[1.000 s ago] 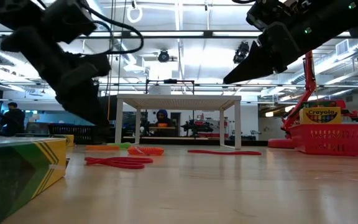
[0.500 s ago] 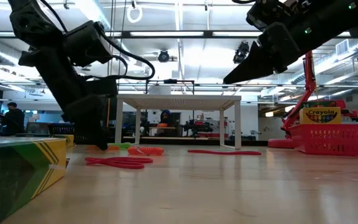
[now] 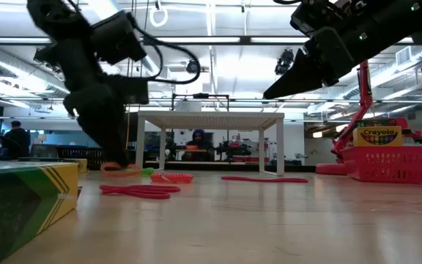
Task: Pick & Place Office Desk Supplies
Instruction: Put the orange rubber band into the yellow bin
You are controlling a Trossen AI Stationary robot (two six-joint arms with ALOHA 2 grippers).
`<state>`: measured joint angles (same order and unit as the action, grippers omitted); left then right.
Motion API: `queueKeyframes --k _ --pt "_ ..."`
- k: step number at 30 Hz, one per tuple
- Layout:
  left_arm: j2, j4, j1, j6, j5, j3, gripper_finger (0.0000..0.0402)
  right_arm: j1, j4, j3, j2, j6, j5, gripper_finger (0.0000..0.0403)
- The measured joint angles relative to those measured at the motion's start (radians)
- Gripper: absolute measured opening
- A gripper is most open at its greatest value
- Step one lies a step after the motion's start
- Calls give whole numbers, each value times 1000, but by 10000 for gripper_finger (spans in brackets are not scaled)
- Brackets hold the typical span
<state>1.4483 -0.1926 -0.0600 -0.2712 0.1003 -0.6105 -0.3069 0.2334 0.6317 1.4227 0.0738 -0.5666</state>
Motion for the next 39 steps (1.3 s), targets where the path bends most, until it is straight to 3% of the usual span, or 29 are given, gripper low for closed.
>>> queueKeyframes --k 8,12,15,19,28,33,39 --pt "-20 -313 -133 1 -159 -200 6 0 -16 0 0 0 0 17" --pt "-74 -386 -238 -163 -272 -243 6 0 -26 0 1 0 0 17" --pt "-136 -389 -335 -340 -289 -251 6 0 -26 0 2 0 2 17" --pt "-202 -391 -481 -605 -264 -255 6 0 2 -20 2 1 3 17" --pt "-200 -561 -824 -1135 -65 -254 6 0 12 -37 3 4 1 17" --pt "-174 -572 -932 -1286 0 -254 7 0 29 -37 3 4 2 17" --pt "-139 -574 -981 -1388 27 -254 8 0 41 -37 3 0 3 17"
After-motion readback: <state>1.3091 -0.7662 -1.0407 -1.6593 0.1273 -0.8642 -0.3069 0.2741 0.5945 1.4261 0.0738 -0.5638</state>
